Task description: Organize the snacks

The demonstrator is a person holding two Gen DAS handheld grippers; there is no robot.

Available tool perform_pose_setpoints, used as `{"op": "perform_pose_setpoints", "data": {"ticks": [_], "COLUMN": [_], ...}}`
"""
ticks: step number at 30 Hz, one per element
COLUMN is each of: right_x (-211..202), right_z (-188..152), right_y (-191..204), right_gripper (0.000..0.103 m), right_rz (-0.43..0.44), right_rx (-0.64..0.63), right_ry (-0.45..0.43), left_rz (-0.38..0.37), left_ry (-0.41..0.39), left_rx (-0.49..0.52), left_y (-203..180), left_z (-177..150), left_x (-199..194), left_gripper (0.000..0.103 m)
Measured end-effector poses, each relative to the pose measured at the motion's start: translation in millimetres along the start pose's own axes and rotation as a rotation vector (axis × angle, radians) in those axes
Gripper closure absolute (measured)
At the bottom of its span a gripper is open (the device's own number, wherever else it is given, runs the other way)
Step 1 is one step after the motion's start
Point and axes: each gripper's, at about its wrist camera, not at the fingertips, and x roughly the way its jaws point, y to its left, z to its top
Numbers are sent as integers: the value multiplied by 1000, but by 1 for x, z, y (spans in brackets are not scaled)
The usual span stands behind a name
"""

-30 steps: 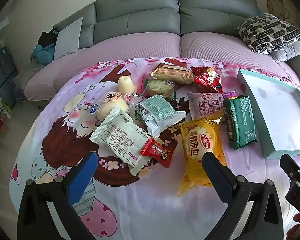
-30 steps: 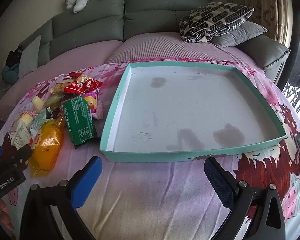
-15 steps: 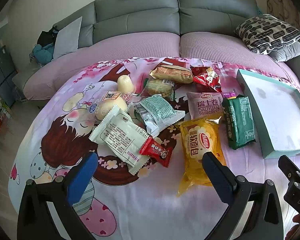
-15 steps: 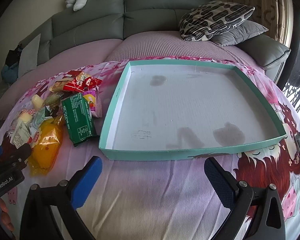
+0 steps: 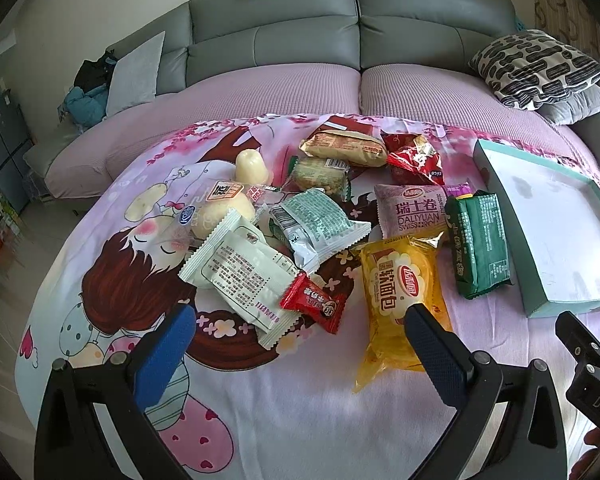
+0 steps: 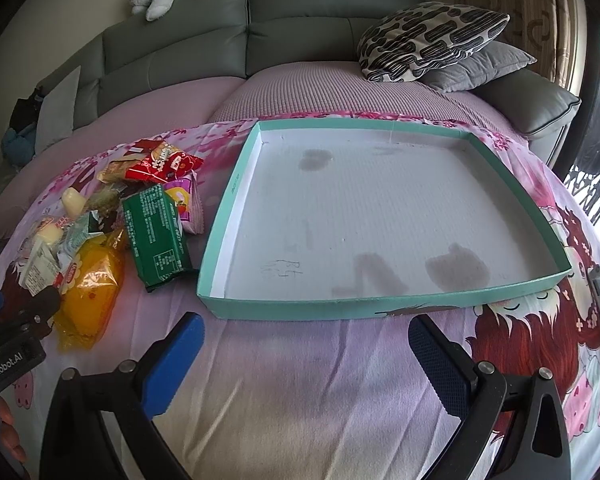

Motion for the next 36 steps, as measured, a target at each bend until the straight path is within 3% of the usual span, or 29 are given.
{"op": "perform_pose_setpoints", "data": {"ticks": [14,19,24,29,36], "right_x": [-8,-23,-24,-17,6], "right_z": [4,11,15,17,14], "right_y": [12,32,64,98,135], "right_gripper": [0,0,0,0,0], "right_rz": [17,94,173,239,288], "right_rx": [-7,-18,-57,-98,-133], "right_ry": [-31,-115,-139,-135,-71], "left_rz": [3,51,91,66,20], "left_ry": [-45,-76,-89,-100,-5], "left_rx": [-52,-142,-226,-306,-259], "left_y": [25,60,94,112,96], "left_z": [6,10,8,8,18], "left_x": [-14,-21,-21,-15,13], "left_gripper": [0,0,0,0,0]}}
